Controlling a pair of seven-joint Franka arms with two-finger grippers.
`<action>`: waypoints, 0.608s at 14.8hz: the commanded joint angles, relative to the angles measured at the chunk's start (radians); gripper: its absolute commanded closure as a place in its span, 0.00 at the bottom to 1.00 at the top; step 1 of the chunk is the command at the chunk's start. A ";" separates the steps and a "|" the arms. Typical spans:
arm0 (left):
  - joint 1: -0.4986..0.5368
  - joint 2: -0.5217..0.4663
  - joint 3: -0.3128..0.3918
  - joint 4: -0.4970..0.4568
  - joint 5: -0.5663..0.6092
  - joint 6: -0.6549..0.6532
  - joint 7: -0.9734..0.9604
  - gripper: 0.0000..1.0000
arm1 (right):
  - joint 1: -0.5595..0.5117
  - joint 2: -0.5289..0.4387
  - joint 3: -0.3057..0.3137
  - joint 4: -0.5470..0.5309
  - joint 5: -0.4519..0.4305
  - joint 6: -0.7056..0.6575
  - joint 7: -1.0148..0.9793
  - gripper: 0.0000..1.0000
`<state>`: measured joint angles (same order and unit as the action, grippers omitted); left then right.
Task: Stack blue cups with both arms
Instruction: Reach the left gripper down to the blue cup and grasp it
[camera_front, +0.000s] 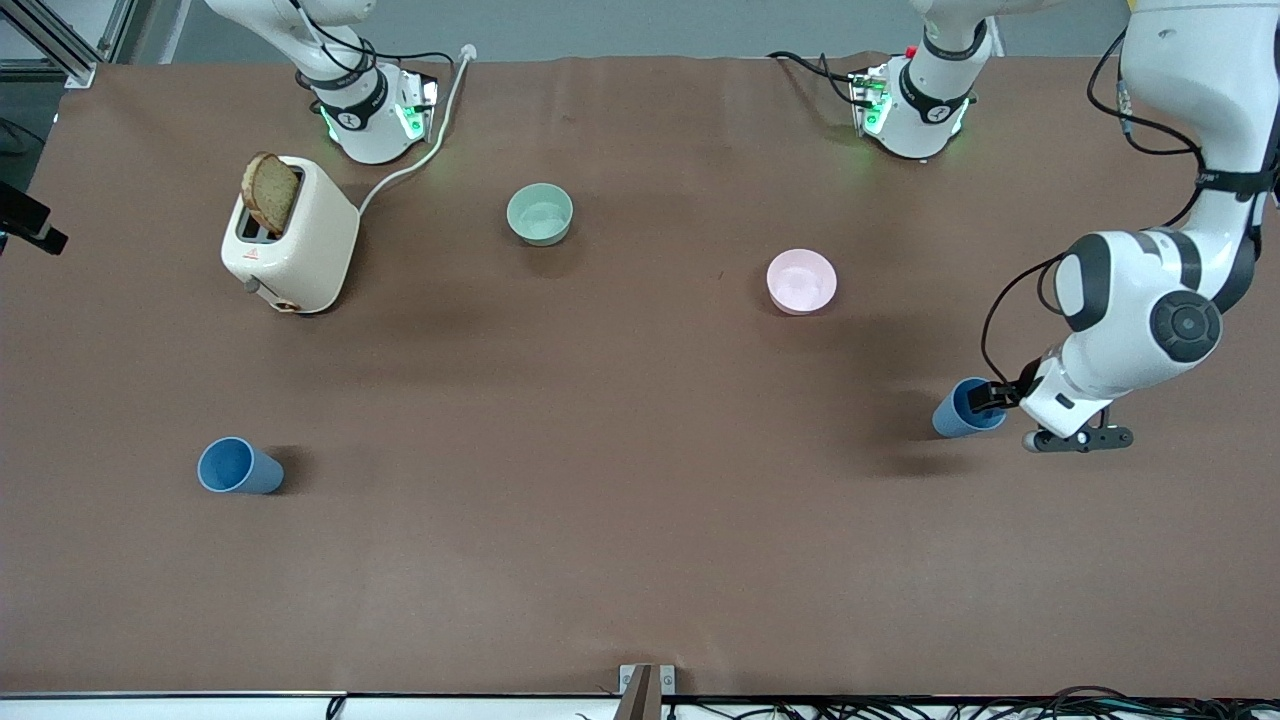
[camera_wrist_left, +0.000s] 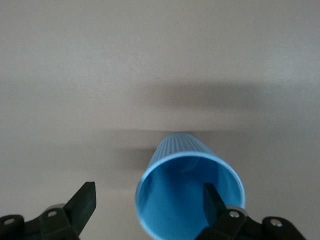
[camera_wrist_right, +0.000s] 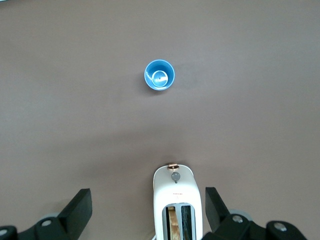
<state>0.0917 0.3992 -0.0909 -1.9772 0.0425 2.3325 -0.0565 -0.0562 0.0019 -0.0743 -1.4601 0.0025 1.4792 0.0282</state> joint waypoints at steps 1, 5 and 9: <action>-0.003 0.023 -0.004 0.023 0.020 0.005 -0.008 0.58 | 0.009 0.068 0.005 -0.019 0.001 0.085 -0.002 0.00; 0.009 0.023 -0.004 0.029 0.019 -0.002 -0.011 0.96 | 0.015 0.202 0.007 -0.031 0.026 0.193 -0.005 0.00; 0.005 0.021 -0.004 0.029 0.019 -0.002 0.001 1.00 | 0.012 0.276 0.004 -0.156 0.042 0.418 -0.092 0.00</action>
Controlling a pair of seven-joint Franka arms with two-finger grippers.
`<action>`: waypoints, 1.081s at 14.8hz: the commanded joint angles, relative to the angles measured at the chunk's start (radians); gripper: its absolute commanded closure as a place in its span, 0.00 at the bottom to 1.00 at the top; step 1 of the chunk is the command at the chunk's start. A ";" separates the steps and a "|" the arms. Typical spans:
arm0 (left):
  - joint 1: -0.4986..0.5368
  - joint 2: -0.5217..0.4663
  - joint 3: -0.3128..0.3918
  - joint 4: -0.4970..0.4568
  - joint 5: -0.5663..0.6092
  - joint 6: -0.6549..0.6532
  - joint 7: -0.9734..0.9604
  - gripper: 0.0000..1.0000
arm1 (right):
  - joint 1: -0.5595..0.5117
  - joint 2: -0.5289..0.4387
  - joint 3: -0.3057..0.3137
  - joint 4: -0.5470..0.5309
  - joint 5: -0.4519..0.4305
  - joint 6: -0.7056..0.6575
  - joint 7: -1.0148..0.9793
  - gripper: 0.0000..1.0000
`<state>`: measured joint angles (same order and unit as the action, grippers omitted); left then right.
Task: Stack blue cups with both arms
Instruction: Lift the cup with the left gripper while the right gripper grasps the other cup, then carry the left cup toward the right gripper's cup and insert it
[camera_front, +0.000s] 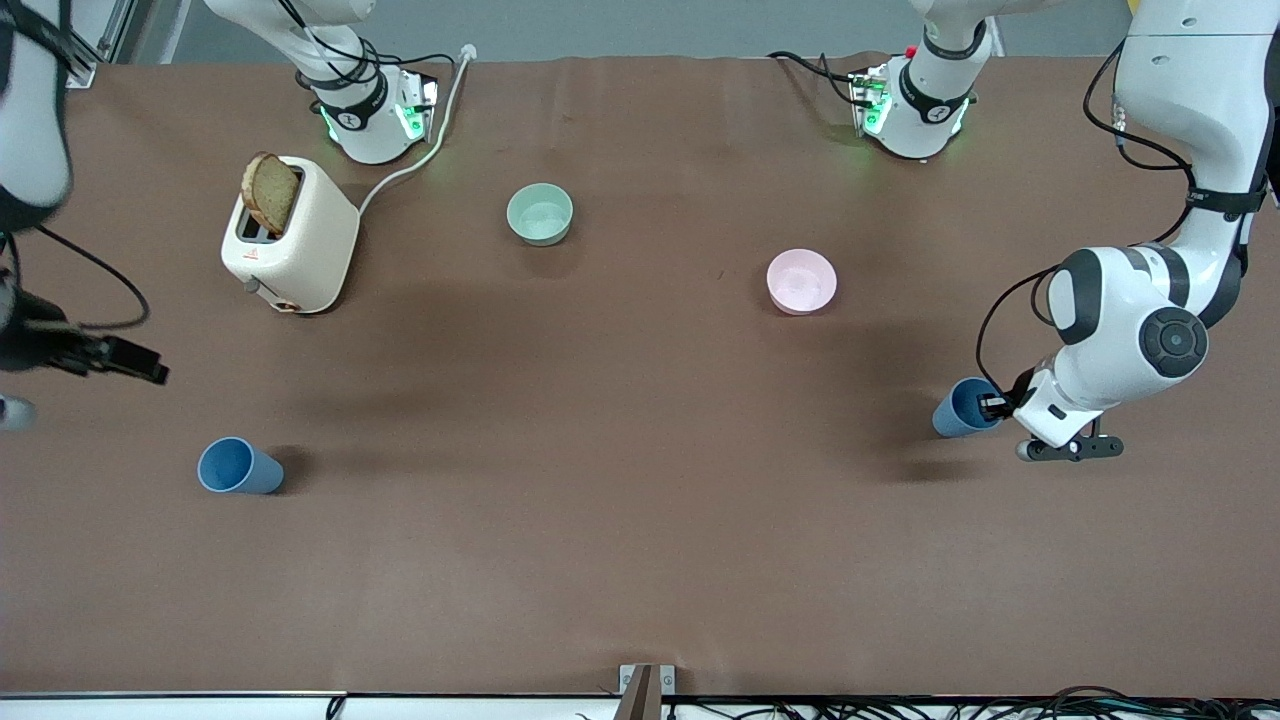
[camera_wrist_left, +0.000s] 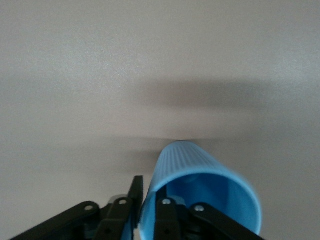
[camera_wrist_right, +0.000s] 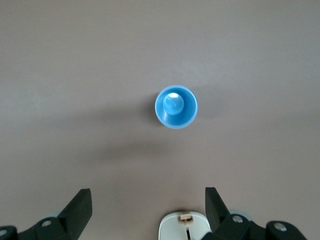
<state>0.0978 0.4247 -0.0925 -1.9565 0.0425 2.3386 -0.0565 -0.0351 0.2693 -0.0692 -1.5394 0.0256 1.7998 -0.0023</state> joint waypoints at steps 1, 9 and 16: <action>-0.004 -0.014 -0.004 0.011 0.020 -0.010 -0.003 1.00 | -0.029 0.031 -0.001 -0.109 0.019 0.174 -0.129 0.00; -0.021 -0.107 -0.271 0.139 0.003 -0.259 -0.259 1.00 | -0.101 0.257 -0.003 -0.126 0.016 0.457 -0.234 0.00; -0.292 0.029 -0.320 0.258 0.014 -0.239 -0.639 1.00 | -0.101 0.344 -0.001 -0.126 0.031 0.555 -0.226 0.04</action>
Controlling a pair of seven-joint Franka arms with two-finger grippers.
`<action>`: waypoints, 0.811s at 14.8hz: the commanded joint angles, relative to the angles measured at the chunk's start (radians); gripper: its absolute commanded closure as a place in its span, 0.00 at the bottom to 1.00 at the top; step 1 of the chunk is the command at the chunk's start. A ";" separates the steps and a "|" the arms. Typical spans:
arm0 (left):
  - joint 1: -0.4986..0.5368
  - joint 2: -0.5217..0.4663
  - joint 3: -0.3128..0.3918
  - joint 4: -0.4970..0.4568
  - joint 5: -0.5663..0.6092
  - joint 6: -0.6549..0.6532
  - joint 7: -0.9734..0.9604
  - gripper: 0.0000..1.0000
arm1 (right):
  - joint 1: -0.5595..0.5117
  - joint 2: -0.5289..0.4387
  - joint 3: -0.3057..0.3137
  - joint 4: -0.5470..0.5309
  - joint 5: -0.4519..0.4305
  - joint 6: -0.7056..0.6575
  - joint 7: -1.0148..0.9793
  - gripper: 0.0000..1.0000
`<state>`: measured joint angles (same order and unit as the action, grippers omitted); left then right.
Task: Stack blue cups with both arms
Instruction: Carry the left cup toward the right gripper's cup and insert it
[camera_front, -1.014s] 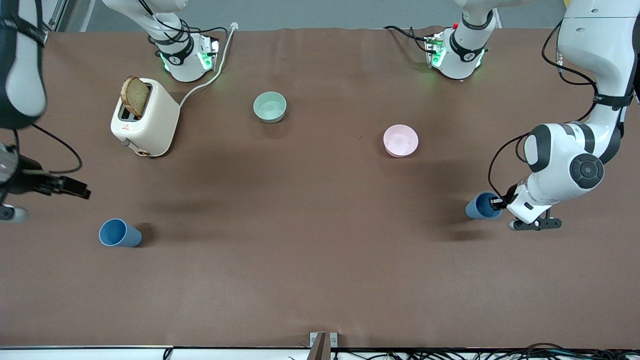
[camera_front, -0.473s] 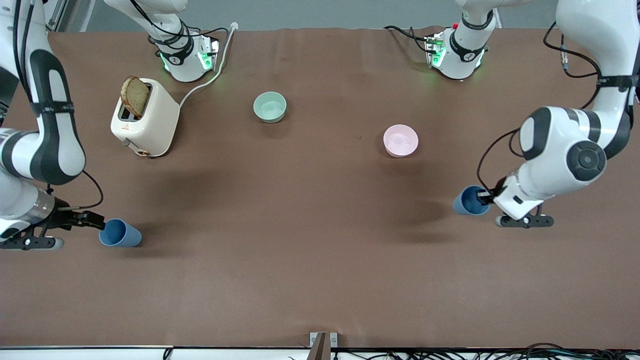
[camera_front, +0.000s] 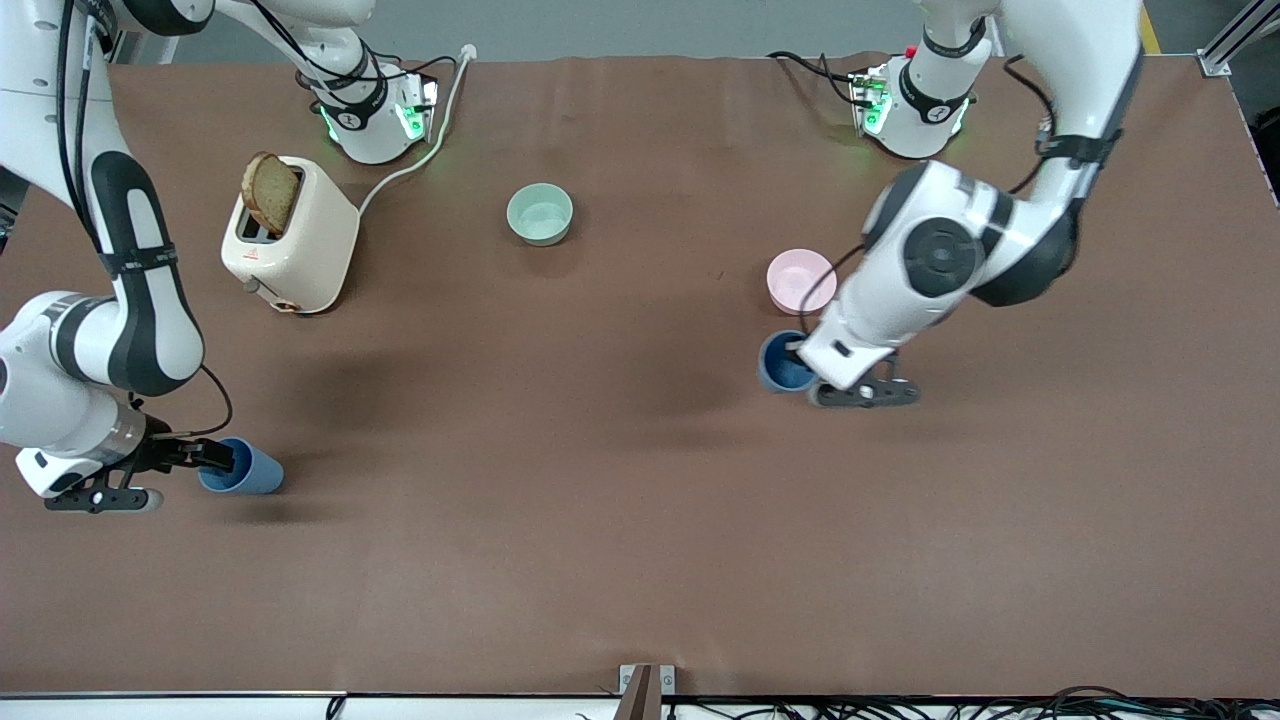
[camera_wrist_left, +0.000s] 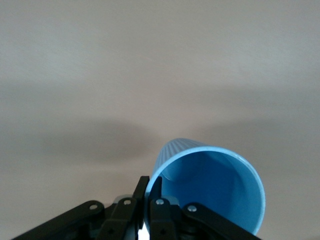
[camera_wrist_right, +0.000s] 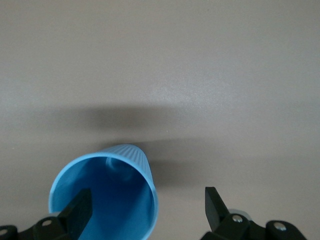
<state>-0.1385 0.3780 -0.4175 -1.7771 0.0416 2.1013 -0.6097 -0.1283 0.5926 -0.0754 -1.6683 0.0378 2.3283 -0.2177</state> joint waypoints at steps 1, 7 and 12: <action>-0.088 0.109 0.003 0.111 0.042 -0.001 -0.144 1.00 | -0.011 0.035 0.005 0.002 0.019 0.026 -0.012 0.10; -0.219 0.309 0.003 0.316 0.116 -0.001 -0.393 1.00 | -0.005 0.036 0.005 0.005 0.019 -0.009 -0.017 0.99; -0.256 0.366 0.006 0.331 0.126 0.083 -0.423 0.97 | 0.024 -0.017 0.006 0.051 0.017 -0.091 -0.011 0.99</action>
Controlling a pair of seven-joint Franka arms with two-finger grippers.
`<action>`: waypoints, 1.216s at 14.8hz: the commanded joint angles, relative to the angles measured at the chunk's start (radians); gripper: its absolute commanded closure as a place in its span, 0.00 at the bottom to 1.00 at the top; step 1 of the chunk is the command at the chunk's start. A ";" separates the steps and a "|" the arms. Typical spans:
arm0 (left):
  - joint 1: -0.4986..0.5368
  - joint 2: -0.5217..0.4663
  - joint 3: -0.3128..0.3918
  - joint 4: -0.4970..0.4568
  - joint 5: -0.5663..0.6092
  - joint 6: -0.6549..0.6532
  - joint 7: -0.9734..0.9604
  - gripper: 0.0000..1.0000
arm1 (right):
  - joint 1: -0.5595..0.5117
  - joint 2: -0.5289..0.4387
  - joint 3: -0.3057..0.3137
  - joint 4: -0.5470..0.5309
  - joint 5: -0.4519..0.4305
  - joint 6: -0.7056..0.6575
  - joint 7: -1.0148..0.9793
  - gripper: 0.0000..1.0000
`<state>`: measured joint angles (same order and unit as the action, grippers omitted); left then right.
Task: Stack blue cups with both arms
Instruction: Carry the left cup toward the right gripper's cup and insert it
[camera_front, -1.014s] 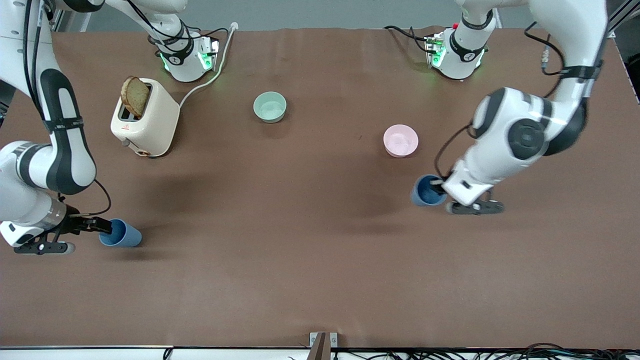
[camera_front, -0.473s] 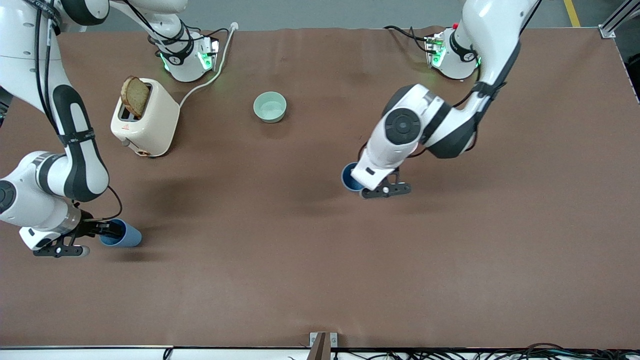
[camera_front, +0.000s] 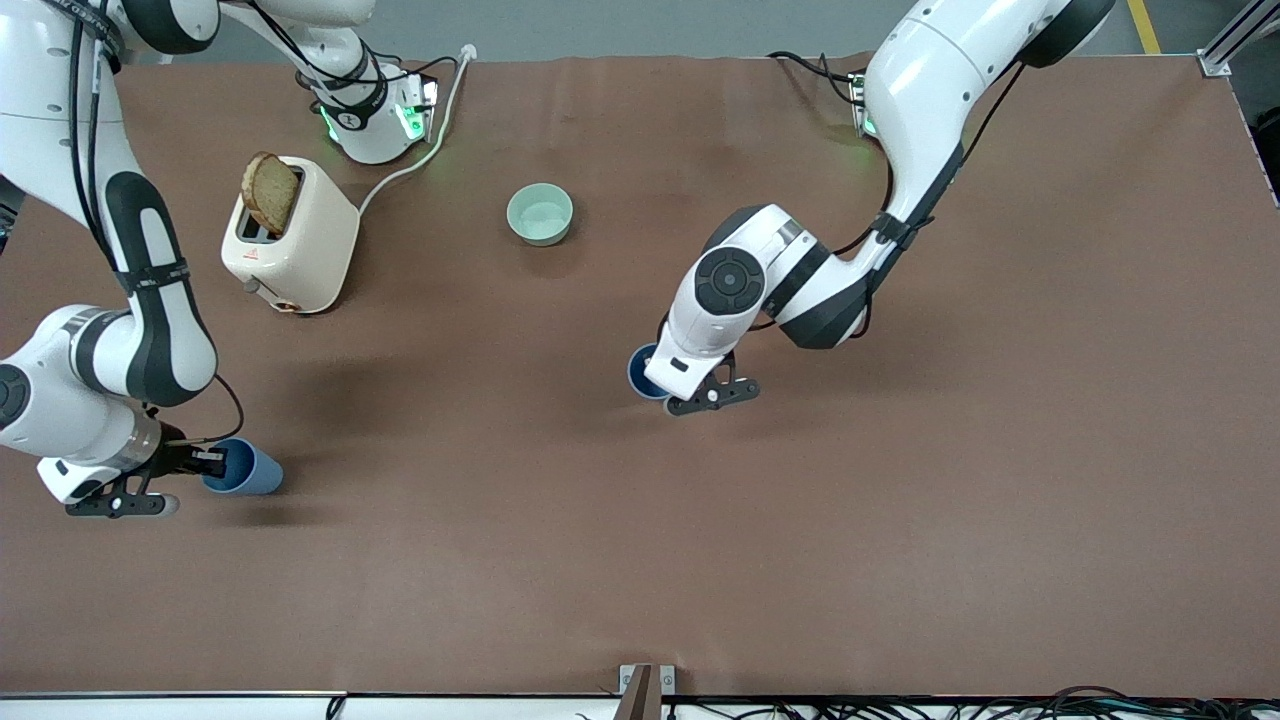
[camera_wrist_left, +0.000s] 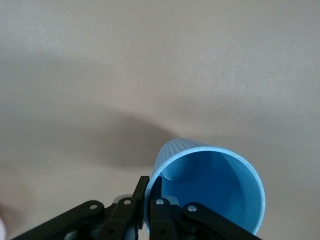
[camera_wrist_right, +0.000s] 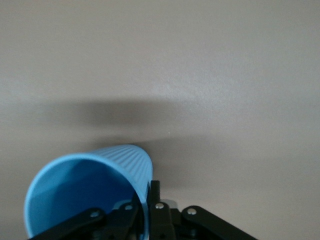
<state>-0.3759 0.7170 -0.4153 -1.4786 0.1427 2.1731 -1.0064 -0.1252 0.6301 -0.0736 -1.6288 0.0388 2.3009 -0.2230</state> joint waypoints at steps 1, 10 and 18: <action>-0.018 0.030 0.004 0.032 0.025 0.011 -0.024 0.89 | 0.039 -0.082 0.005 0.027 0.016 -0.099 -0.004 0.99; 0.066 -0.123 0.004 0.037 0.098 -0.105 0.003 0.00 | 0.353 -0.230 0.023 0.060 0.018 -0.287 0.495 0.99; 0.282 -0.517 -0.005 0.038 0.160 -0.496 0.320 0.00 | 0.728 -0.227 0.051 0.119 0.116 -0.302 1.000 0.99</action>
<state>-0.1539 0.3205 -0.4135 -1.3977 0.3142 1.7522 -0.8107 0.5354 0.4158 -0.0158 -1.5244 0.1381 2.0047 0.6767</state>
